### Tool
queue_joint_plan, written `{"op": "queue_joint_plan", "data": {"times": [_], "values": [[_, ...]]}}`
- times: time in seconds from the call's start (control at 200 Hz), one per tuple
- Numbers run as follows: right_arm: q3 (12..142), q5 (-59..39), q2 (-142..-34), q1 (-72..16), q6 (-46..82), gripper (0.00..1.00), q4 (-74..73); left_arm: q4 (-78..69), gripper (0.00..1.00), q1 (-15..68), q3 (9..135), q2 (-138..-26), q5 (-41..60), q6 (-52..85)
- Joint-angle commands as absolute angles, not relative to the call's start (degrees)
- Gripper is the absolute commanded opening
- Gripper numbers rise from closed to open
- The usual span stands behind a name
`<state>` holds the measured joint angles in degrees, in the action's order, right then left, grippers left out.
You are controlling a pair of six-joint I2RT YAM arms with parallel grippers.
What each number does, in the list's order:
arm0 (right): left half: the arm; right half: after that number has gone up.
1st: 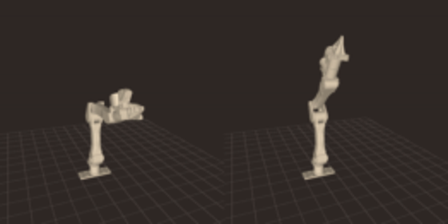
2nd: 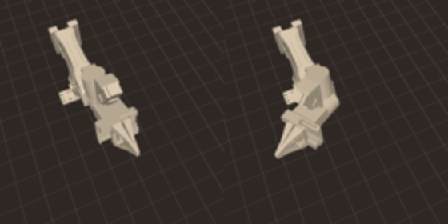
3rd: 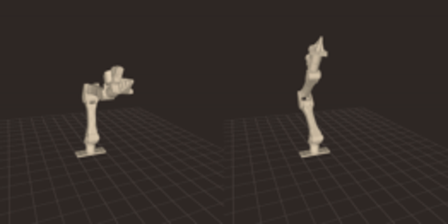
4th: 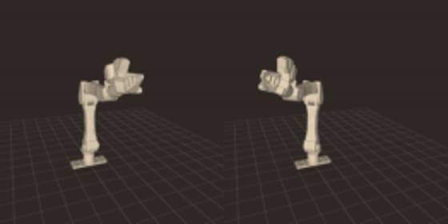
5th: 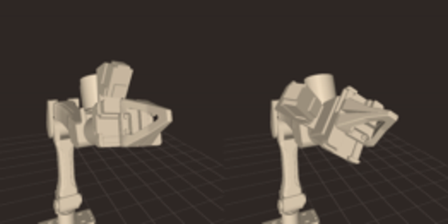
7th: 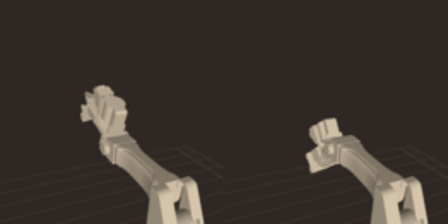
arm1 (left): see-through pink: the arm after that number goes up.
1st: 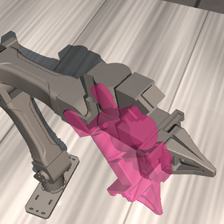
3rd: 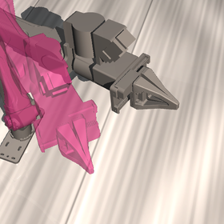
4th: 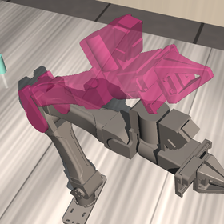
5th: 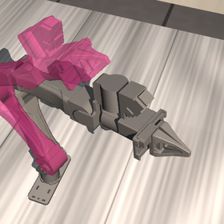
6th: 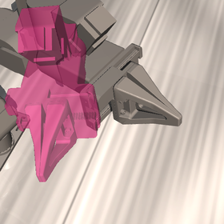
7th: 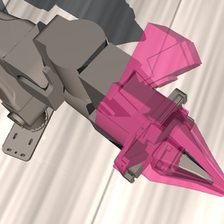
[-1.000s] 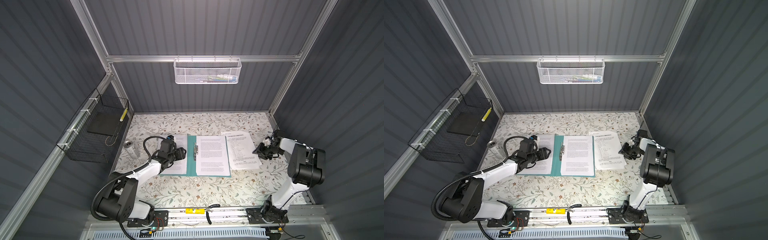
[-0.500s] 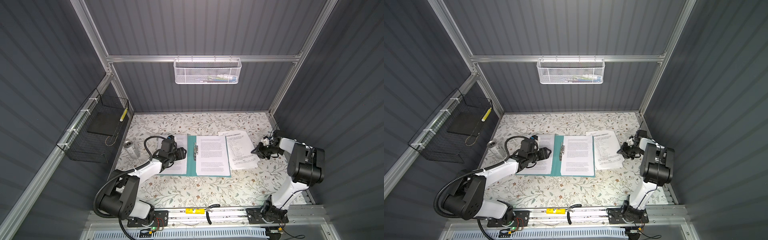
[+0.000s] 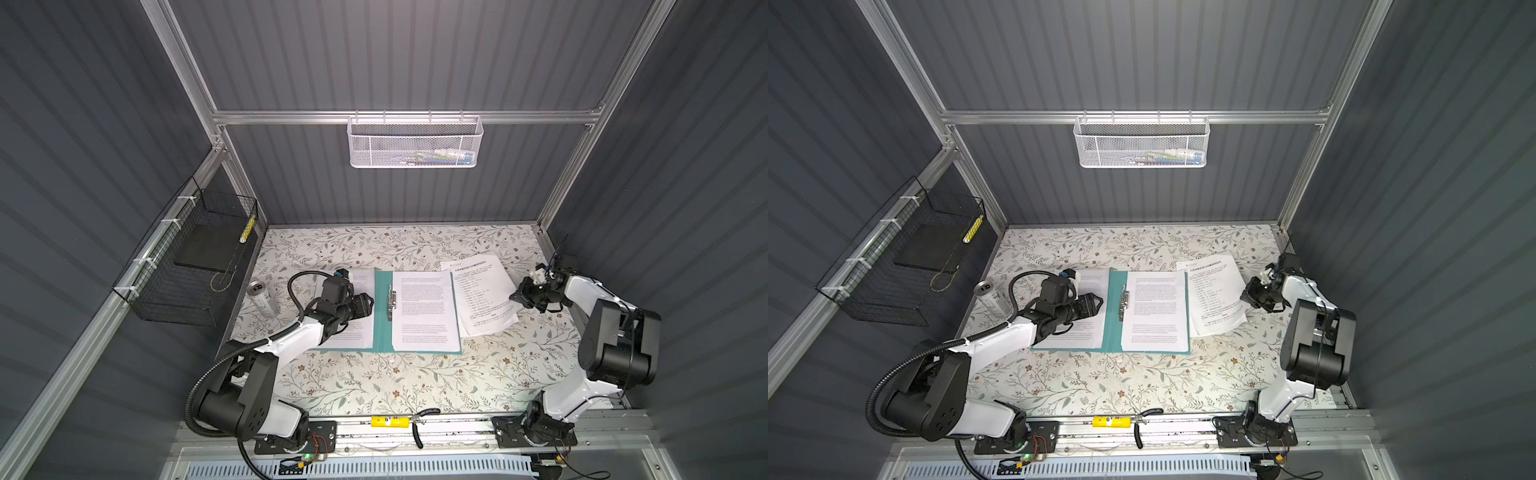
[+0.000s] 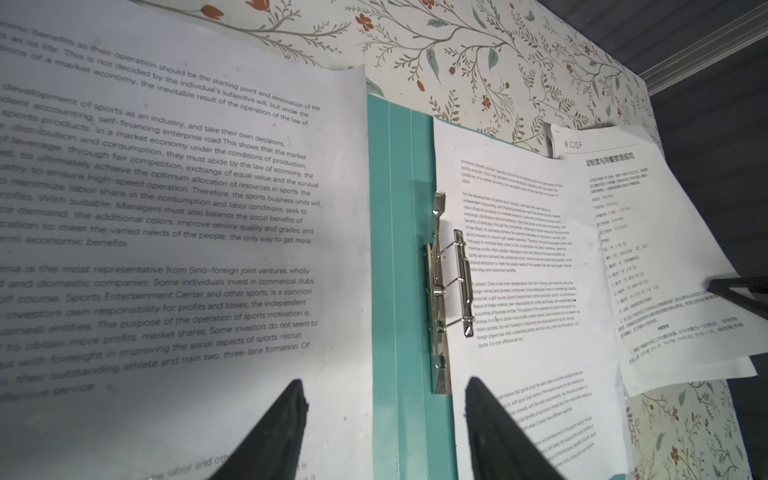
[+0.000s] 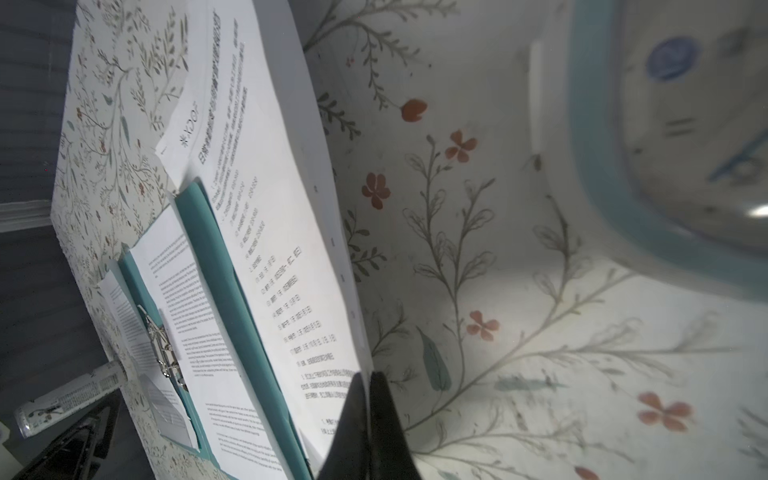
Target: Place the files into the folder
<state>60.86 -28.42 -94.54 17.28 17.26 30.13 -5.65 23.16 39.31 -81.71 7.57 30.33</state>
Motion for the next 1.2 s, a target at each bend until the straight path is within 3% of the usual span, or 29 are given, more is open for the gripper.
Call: {"op": "queue_joint_plan", "data": {"times": [0.0,0.36,0.701,0.916,1.191], "values": [[61.1,-26.0,-88.6,17.6,20.8,0.00,30.6,-5.1,0.62,22.9,39.9,-80.4,7.8,31.0],[69.4,-24.8,-72.8,13.7,24.0,0.00,37.6,-6.1,0.62,22.8,40.9,-80.2,7.0,31.4],[75.3,-26.2,-66.9,1.8,28.7,0.00,37.9,-5.9,0.62,22.9,40.7,-78.2,5.4,31.1],[73.7,-26.8,-65.0,-8.2,36.8,0.00,29.6,-4.9,0.62,22.8,40.6,-76.1,4.7,31.3],[68.5,-25.0,-62.6,-11.3,39.7,0.00,26.4,-4.4,0.62,22.9,40.2,-75.2,4.0,30.8]]}}
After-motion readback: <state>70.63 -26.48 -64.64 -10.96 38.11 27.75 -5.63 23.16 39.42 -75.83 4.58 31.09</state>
